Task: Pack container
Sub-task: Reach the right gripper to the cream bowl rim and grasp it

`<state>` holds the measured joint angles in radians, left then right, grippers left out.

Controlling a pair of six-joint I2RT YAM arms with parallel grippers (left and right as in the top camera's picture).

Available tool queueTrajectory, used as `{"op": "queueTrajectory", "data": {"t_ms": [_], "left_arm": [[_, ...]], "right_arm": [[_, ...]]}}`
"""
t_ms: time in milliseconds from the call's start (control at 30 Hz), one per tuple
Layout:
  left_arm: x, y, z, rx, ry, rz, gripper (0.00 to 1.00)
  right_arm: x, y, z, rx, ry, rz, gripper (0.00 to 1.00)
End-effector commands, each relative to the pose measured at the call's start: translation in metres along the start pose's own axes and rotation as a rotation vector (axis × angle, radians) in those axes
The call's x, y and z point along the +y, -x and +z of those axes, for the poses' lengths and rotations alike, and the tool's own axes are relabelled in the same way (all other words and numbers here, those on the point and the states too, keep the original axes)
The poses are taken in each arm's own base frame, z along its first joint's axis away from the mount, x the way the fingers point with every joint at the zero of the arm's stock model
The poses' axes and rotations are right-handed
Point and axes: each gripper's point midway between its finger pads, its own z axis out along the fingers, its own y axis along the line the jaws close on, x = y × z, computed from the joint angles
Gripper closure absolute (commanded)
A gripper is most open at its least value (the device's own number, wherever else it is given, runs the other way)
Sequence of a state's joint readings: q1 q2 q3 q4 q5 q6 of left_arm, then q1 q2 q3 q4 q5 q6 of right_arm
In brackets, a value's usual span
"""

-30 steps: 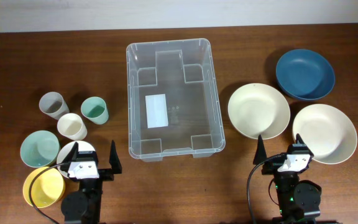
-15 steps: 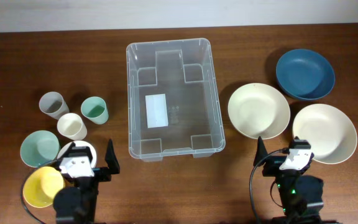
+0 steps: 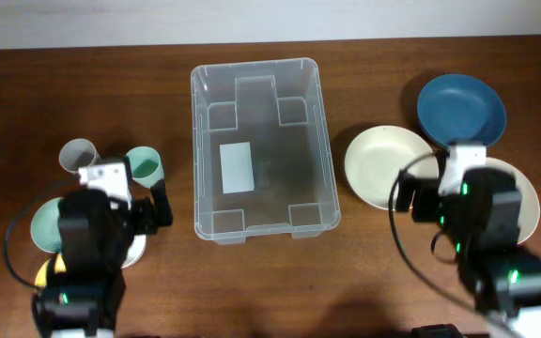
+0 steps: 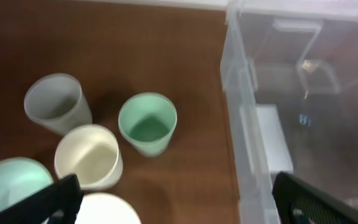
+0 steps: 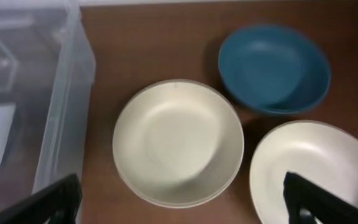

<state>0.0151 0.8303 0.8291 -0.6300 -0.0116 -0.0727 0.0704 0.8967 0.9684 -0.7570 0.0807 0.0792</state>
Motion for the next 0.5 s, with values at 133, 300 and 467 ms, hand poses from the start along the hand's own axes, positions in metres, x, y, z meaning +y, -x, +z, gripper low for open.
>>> {"op": "queueTrajectory", "data": {"t_ms": [133,300,467], "left_arm": [[-0.008,0.031,-0.007,0.217,-0.019,-0.011,0.00],[-0.010,0.034,-0.010,0.254,-0.025,-0.013,0.00],[-0.010,0.034,-0.010,0.253,-0.025,-0.013,0.00]], "right_arm": [[0.001,0.041,-0.003,0.252,-0.023,-0.011,0.01],[0.005,0.037,-0.004,0.403,-0.013,-0.019,0.01],[-0.007,0.050,0.006,0.353,-0.042,-0.019,0.01]]}}
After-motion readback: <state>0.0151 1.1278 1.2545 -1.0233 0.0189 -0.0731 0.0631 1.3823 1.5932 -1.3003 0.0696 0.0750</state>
